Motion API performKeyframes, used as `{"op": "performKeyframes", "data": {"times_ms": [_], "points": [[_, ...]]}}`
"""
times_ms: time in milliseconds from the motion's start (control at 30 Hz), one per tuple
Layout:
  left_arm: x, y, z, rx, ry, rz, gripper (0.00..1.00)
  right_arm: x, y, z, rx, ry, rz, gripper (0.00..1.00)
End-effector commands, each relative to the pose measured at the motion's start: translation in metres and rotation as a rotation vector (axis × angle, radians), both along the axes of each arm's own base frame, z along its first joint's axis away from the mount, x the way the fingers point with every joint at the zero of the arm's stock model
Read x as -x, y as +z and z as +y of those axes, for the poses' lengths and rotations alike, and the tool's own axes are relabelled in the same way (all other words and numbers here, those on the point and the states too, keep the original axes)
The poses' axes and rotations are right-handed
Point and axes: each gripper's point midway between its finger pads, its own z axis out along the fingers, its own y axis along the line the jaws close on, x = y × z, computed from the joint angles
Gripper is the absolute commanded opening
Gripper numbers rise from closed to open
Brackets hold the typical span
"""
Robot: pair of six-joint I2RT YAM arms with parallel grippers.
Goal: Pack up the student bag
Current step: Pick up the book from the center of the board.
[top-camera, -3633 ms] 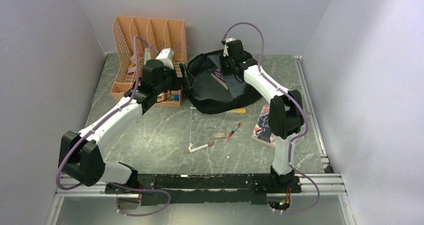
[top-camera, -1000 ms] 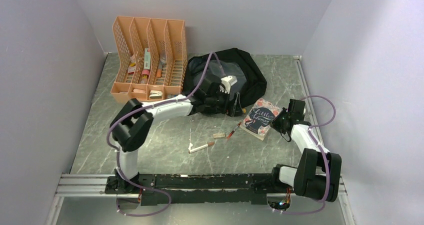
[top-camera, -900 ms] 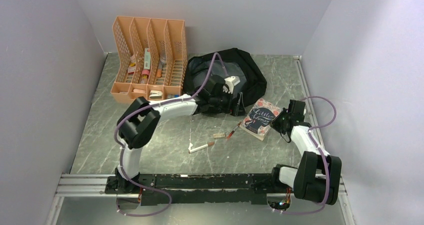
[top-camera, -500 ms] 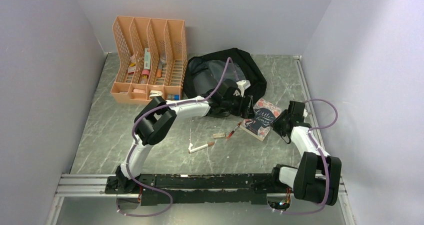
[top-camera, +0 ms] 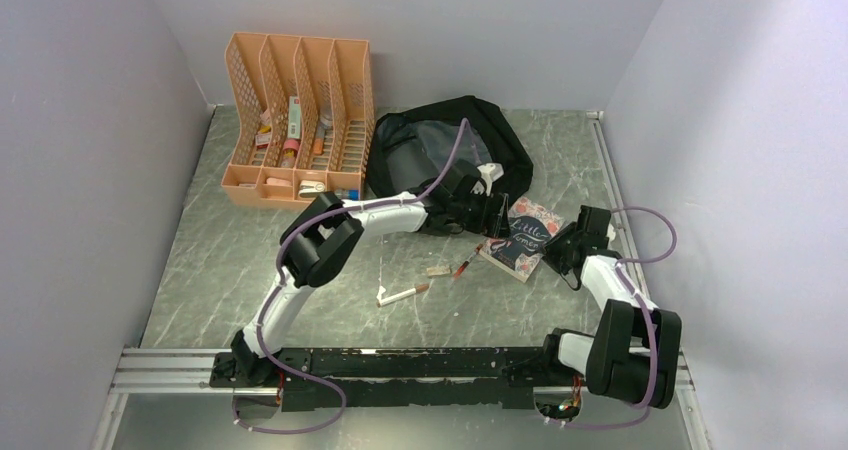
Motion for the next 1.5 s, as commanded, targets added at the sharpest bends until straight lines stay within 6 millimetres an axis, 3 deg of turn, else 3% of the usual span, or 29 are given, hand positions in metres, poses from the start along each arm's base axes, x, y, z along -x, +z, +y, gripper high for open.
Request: {"op": "performKeyframes", "data": {"times_ms": [0, 200, 533, 900, 1100, 1233, 1467], "points": [[0.008, -0.014, -0.004, -0.039, 0.001, 0.023, 0.86, 0.029, -0.031, -0.004, -0.019, -0.070, 0.110, 0.27], [0.004, -0.025, -0.003, -0.072, 0.021, 0.032, 0.85, 0.041, -0.041, -0.008, -0.051, -0.124, 0.140, 0.17], [0.007, -0.033, -0.009, -0.074, 0.015, 0.054, 0.85, 0.052, -0.041, -0.024, -0.048, -0.241, 0.139, 0.02], [0.023, -0.039, -0.021, -0.057, -0.026, 0.088, 0.80, 0.065, -0.063, -0.024, -0.118, -0.297, 0.205, 0.00], [0.040, -0.044, -0.022, -0.033, -0.070, 0.148, 0.74, 0.065, -0.062, -0.025, -0.125, -0.299, 0.185, 0.00], [0.050, -0.034, -0.029, 0.059, -0.109, 0.179, 0.70, 0.064, -0.063, -0.022, -0.140, -0.285, 0.180, 0.00], [0.061, 0.004, -0.049, 0.222, -0.196, 0.207, 0.70, 0.064, -0.066, -0.017, -0.170, -0.271, 0.176, 0.00]]}}
